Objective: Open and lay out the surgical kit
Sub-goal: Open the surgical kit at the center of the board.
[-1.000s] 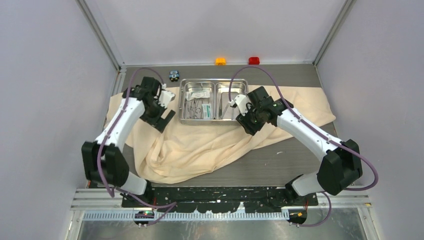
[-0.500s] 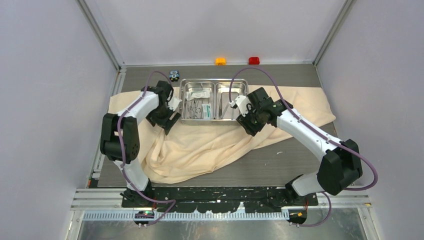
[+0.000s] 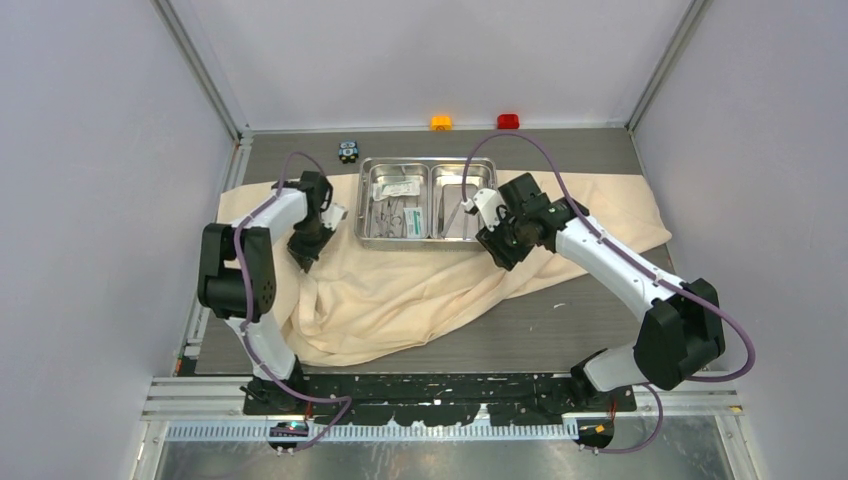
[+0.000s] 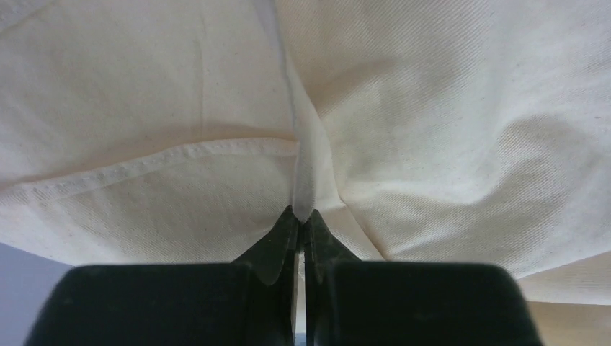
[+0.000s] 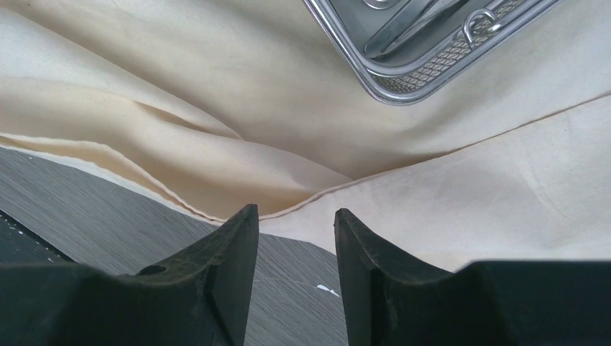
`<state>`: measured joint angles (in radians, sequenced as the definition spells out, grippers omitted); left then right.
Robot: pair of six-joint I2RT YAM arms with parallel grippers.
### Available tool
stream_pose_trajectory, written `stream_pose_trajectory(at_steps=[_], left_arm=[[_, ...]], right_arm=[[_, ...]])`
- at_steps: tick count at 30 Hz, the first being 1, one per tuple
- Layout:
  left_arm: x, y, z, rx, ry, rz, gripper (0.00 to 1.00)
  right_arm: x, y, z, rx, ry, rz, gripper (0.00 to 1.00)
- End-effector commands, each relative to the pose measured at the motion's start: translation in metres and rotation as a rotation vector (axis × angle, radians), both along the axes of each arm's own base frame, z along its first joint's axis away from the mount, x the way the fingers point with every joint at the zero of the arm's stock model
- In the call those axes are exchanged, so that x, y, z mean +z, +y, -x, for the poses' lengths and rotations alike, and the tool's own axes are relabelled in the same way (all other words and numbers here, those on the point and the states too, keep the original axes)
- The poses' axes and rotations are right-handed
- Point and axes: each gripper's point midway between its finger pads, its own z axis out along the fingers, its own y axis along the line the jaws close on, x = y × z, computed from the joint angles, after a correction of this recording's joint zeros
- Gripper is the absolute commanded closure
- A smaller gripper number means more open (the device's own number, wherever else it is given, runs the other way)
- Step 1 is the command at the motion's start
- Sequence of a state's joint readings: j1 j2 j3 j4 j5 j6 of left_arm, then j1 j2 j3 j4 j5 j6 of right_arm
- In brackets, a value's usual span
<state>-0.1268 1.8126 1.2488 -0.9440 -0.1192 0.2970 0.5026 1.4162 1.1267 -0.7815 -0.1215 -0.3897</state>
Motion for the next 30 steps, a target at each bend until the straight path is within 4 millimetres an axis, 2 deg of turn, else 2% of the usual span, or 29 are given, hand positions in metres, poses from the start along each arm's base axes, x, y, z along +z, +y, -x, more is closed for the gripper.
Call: stream_pose_trajectory(at_steps=[1,5,9,13,17,20,24,26,30], left_arm=[[0.022,0.019,0.007,0.041,-0.066,-0.026,1.00],[0.044,0.043,0.024,0.108,-0.107,-0.030,1.00],[0.071,0.084,0.046,0.222,-0.187,-0.064,1.00],[0.093,0.121,0.078,0.315,-0.247,-0.135,1.00],[0.116,0.159,0.123,0.395,-0.289,-0.303,1.00],[0.125,0.172,0.160,0.434,-0.289,-0.418,1.00],[0.137,0.176,0.199,0.443,-0.265,-0.546,1.00],[0.142,0.177,0.213,0.446,-0.255,-0.593,0.93],[0.154,0.180,0.226,0.451,-0.217,-0.653,0.67]], right_arm=[[0.010,-0.001,-0.007,-0.006,-0.048,-0.027,0.52],[0.016,-0.004,-0.011,-0.016,-0.068,-0.027,0.52],[0.020,-0.005,-0.017,-0.029,-0.083,-0.023,0.52],[0.023,-0.004,-0.023,-0.042,-0.090,-0.018,0.52],[0.023,-0.007,-0.030,-0.074,-0.095,-0.004,0.52],[0.024,-0.010,-0.033,-0.105,-0.101,0.005,0.52],[0.030,-0.023,-0.039,-0.163,-0.138,0.045,0.52],[0.032,-0.036,-0.043,-0.214,-0.162,0.078,0.52],[0.032,-0.060,-0.055,-0.317,-0.159,0.090,0.52]])
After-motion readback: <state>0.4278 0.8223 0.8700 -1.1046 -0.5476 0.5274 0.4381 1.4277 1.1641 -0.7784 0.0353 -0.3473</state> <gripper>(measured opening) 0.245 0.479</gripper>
